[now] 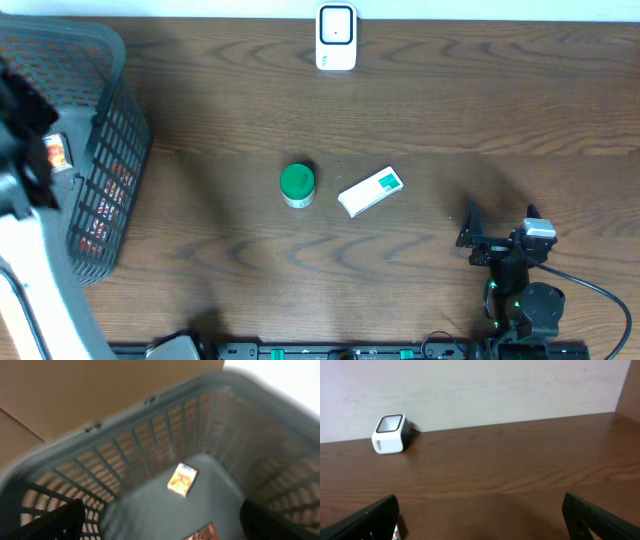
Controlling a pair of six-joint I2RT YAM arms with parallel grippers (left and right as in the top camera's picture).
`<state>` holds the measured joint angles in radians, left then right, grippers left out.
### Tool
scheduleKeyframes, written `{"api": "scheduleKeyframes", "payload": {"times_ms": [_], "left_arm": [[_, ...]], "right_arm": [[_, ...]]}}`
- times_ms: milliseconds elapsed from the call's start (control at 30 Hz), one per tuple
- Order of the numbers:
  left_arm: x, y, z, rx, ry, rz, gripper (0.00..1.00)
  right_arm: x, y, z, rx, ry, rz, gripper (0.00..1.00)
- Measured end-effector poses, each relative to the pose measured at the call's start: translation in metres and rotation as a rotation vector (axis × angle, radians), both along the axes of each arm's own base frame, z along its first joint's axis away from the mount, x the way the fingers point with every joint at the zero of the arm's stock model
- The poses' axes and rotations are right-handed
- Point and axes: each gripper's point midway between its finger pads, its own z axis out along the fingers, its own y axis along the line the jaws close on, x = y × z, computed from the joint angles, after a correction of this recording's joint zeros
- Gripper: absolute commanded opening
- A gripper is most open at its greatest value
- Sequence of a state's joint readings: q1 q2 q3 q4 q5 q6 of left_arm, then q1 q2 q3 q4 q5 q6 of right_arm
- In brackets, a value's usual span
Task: Scan the item barcode
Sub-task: 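Reach into the basket and grasp the orange Kleenex tissue pack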
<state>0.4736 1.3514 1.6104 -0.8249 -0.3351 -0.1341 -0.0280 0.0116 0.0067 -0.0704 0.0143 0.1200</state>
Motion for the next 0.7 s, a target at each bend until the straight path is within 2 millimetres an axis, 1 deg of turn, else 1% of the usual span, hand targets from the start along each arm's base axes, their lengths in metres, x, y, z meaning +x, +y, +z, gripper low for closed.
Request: {"api": "scheduleKeyframes", "payload": {"times_ms": [100,167,233,333,467,567,700], "left_arm": [[0.005,0.027,-0.032,-0.109,0.025,-0.005,0.98],[0.011,0.037,-0.055,-0.160,0.070,-0.038,0.98],[0.021,0.042,-0.080,-0.202,0.127,-0.087,0.98],[0.041,0.046,-0.123,-0.264,0.212,-0.151,0.98],[0.057,0.053,-0.174,-0.315,0.304,-0.206,0.98],[0.063,0.061,-0.198,-0.313,0.351,-0.212,0.98],[0.070,0.074,-0.212,-0.274,0.377,-0.214,0.98]], "right_arm": [[0.000,0.000,0.000,0.000,0.000,0.000,0.99],[0.000,0.000,0.000,0.000,0.001,0.000,0.99],[0.000,0.000,0.000,0.000,0.001,0.000,0.99],[0.000,0.000,0.000,0.000,0.000,0.000,0.99],[0.000,0.000,0.000,0.000,0.000,0.000,0.99],[0.000,0.000,0.000,0.000,0.001,0.000,0.99],[0.000,0.000,0.000,0.000,0.000,0.000,0.99]]}}
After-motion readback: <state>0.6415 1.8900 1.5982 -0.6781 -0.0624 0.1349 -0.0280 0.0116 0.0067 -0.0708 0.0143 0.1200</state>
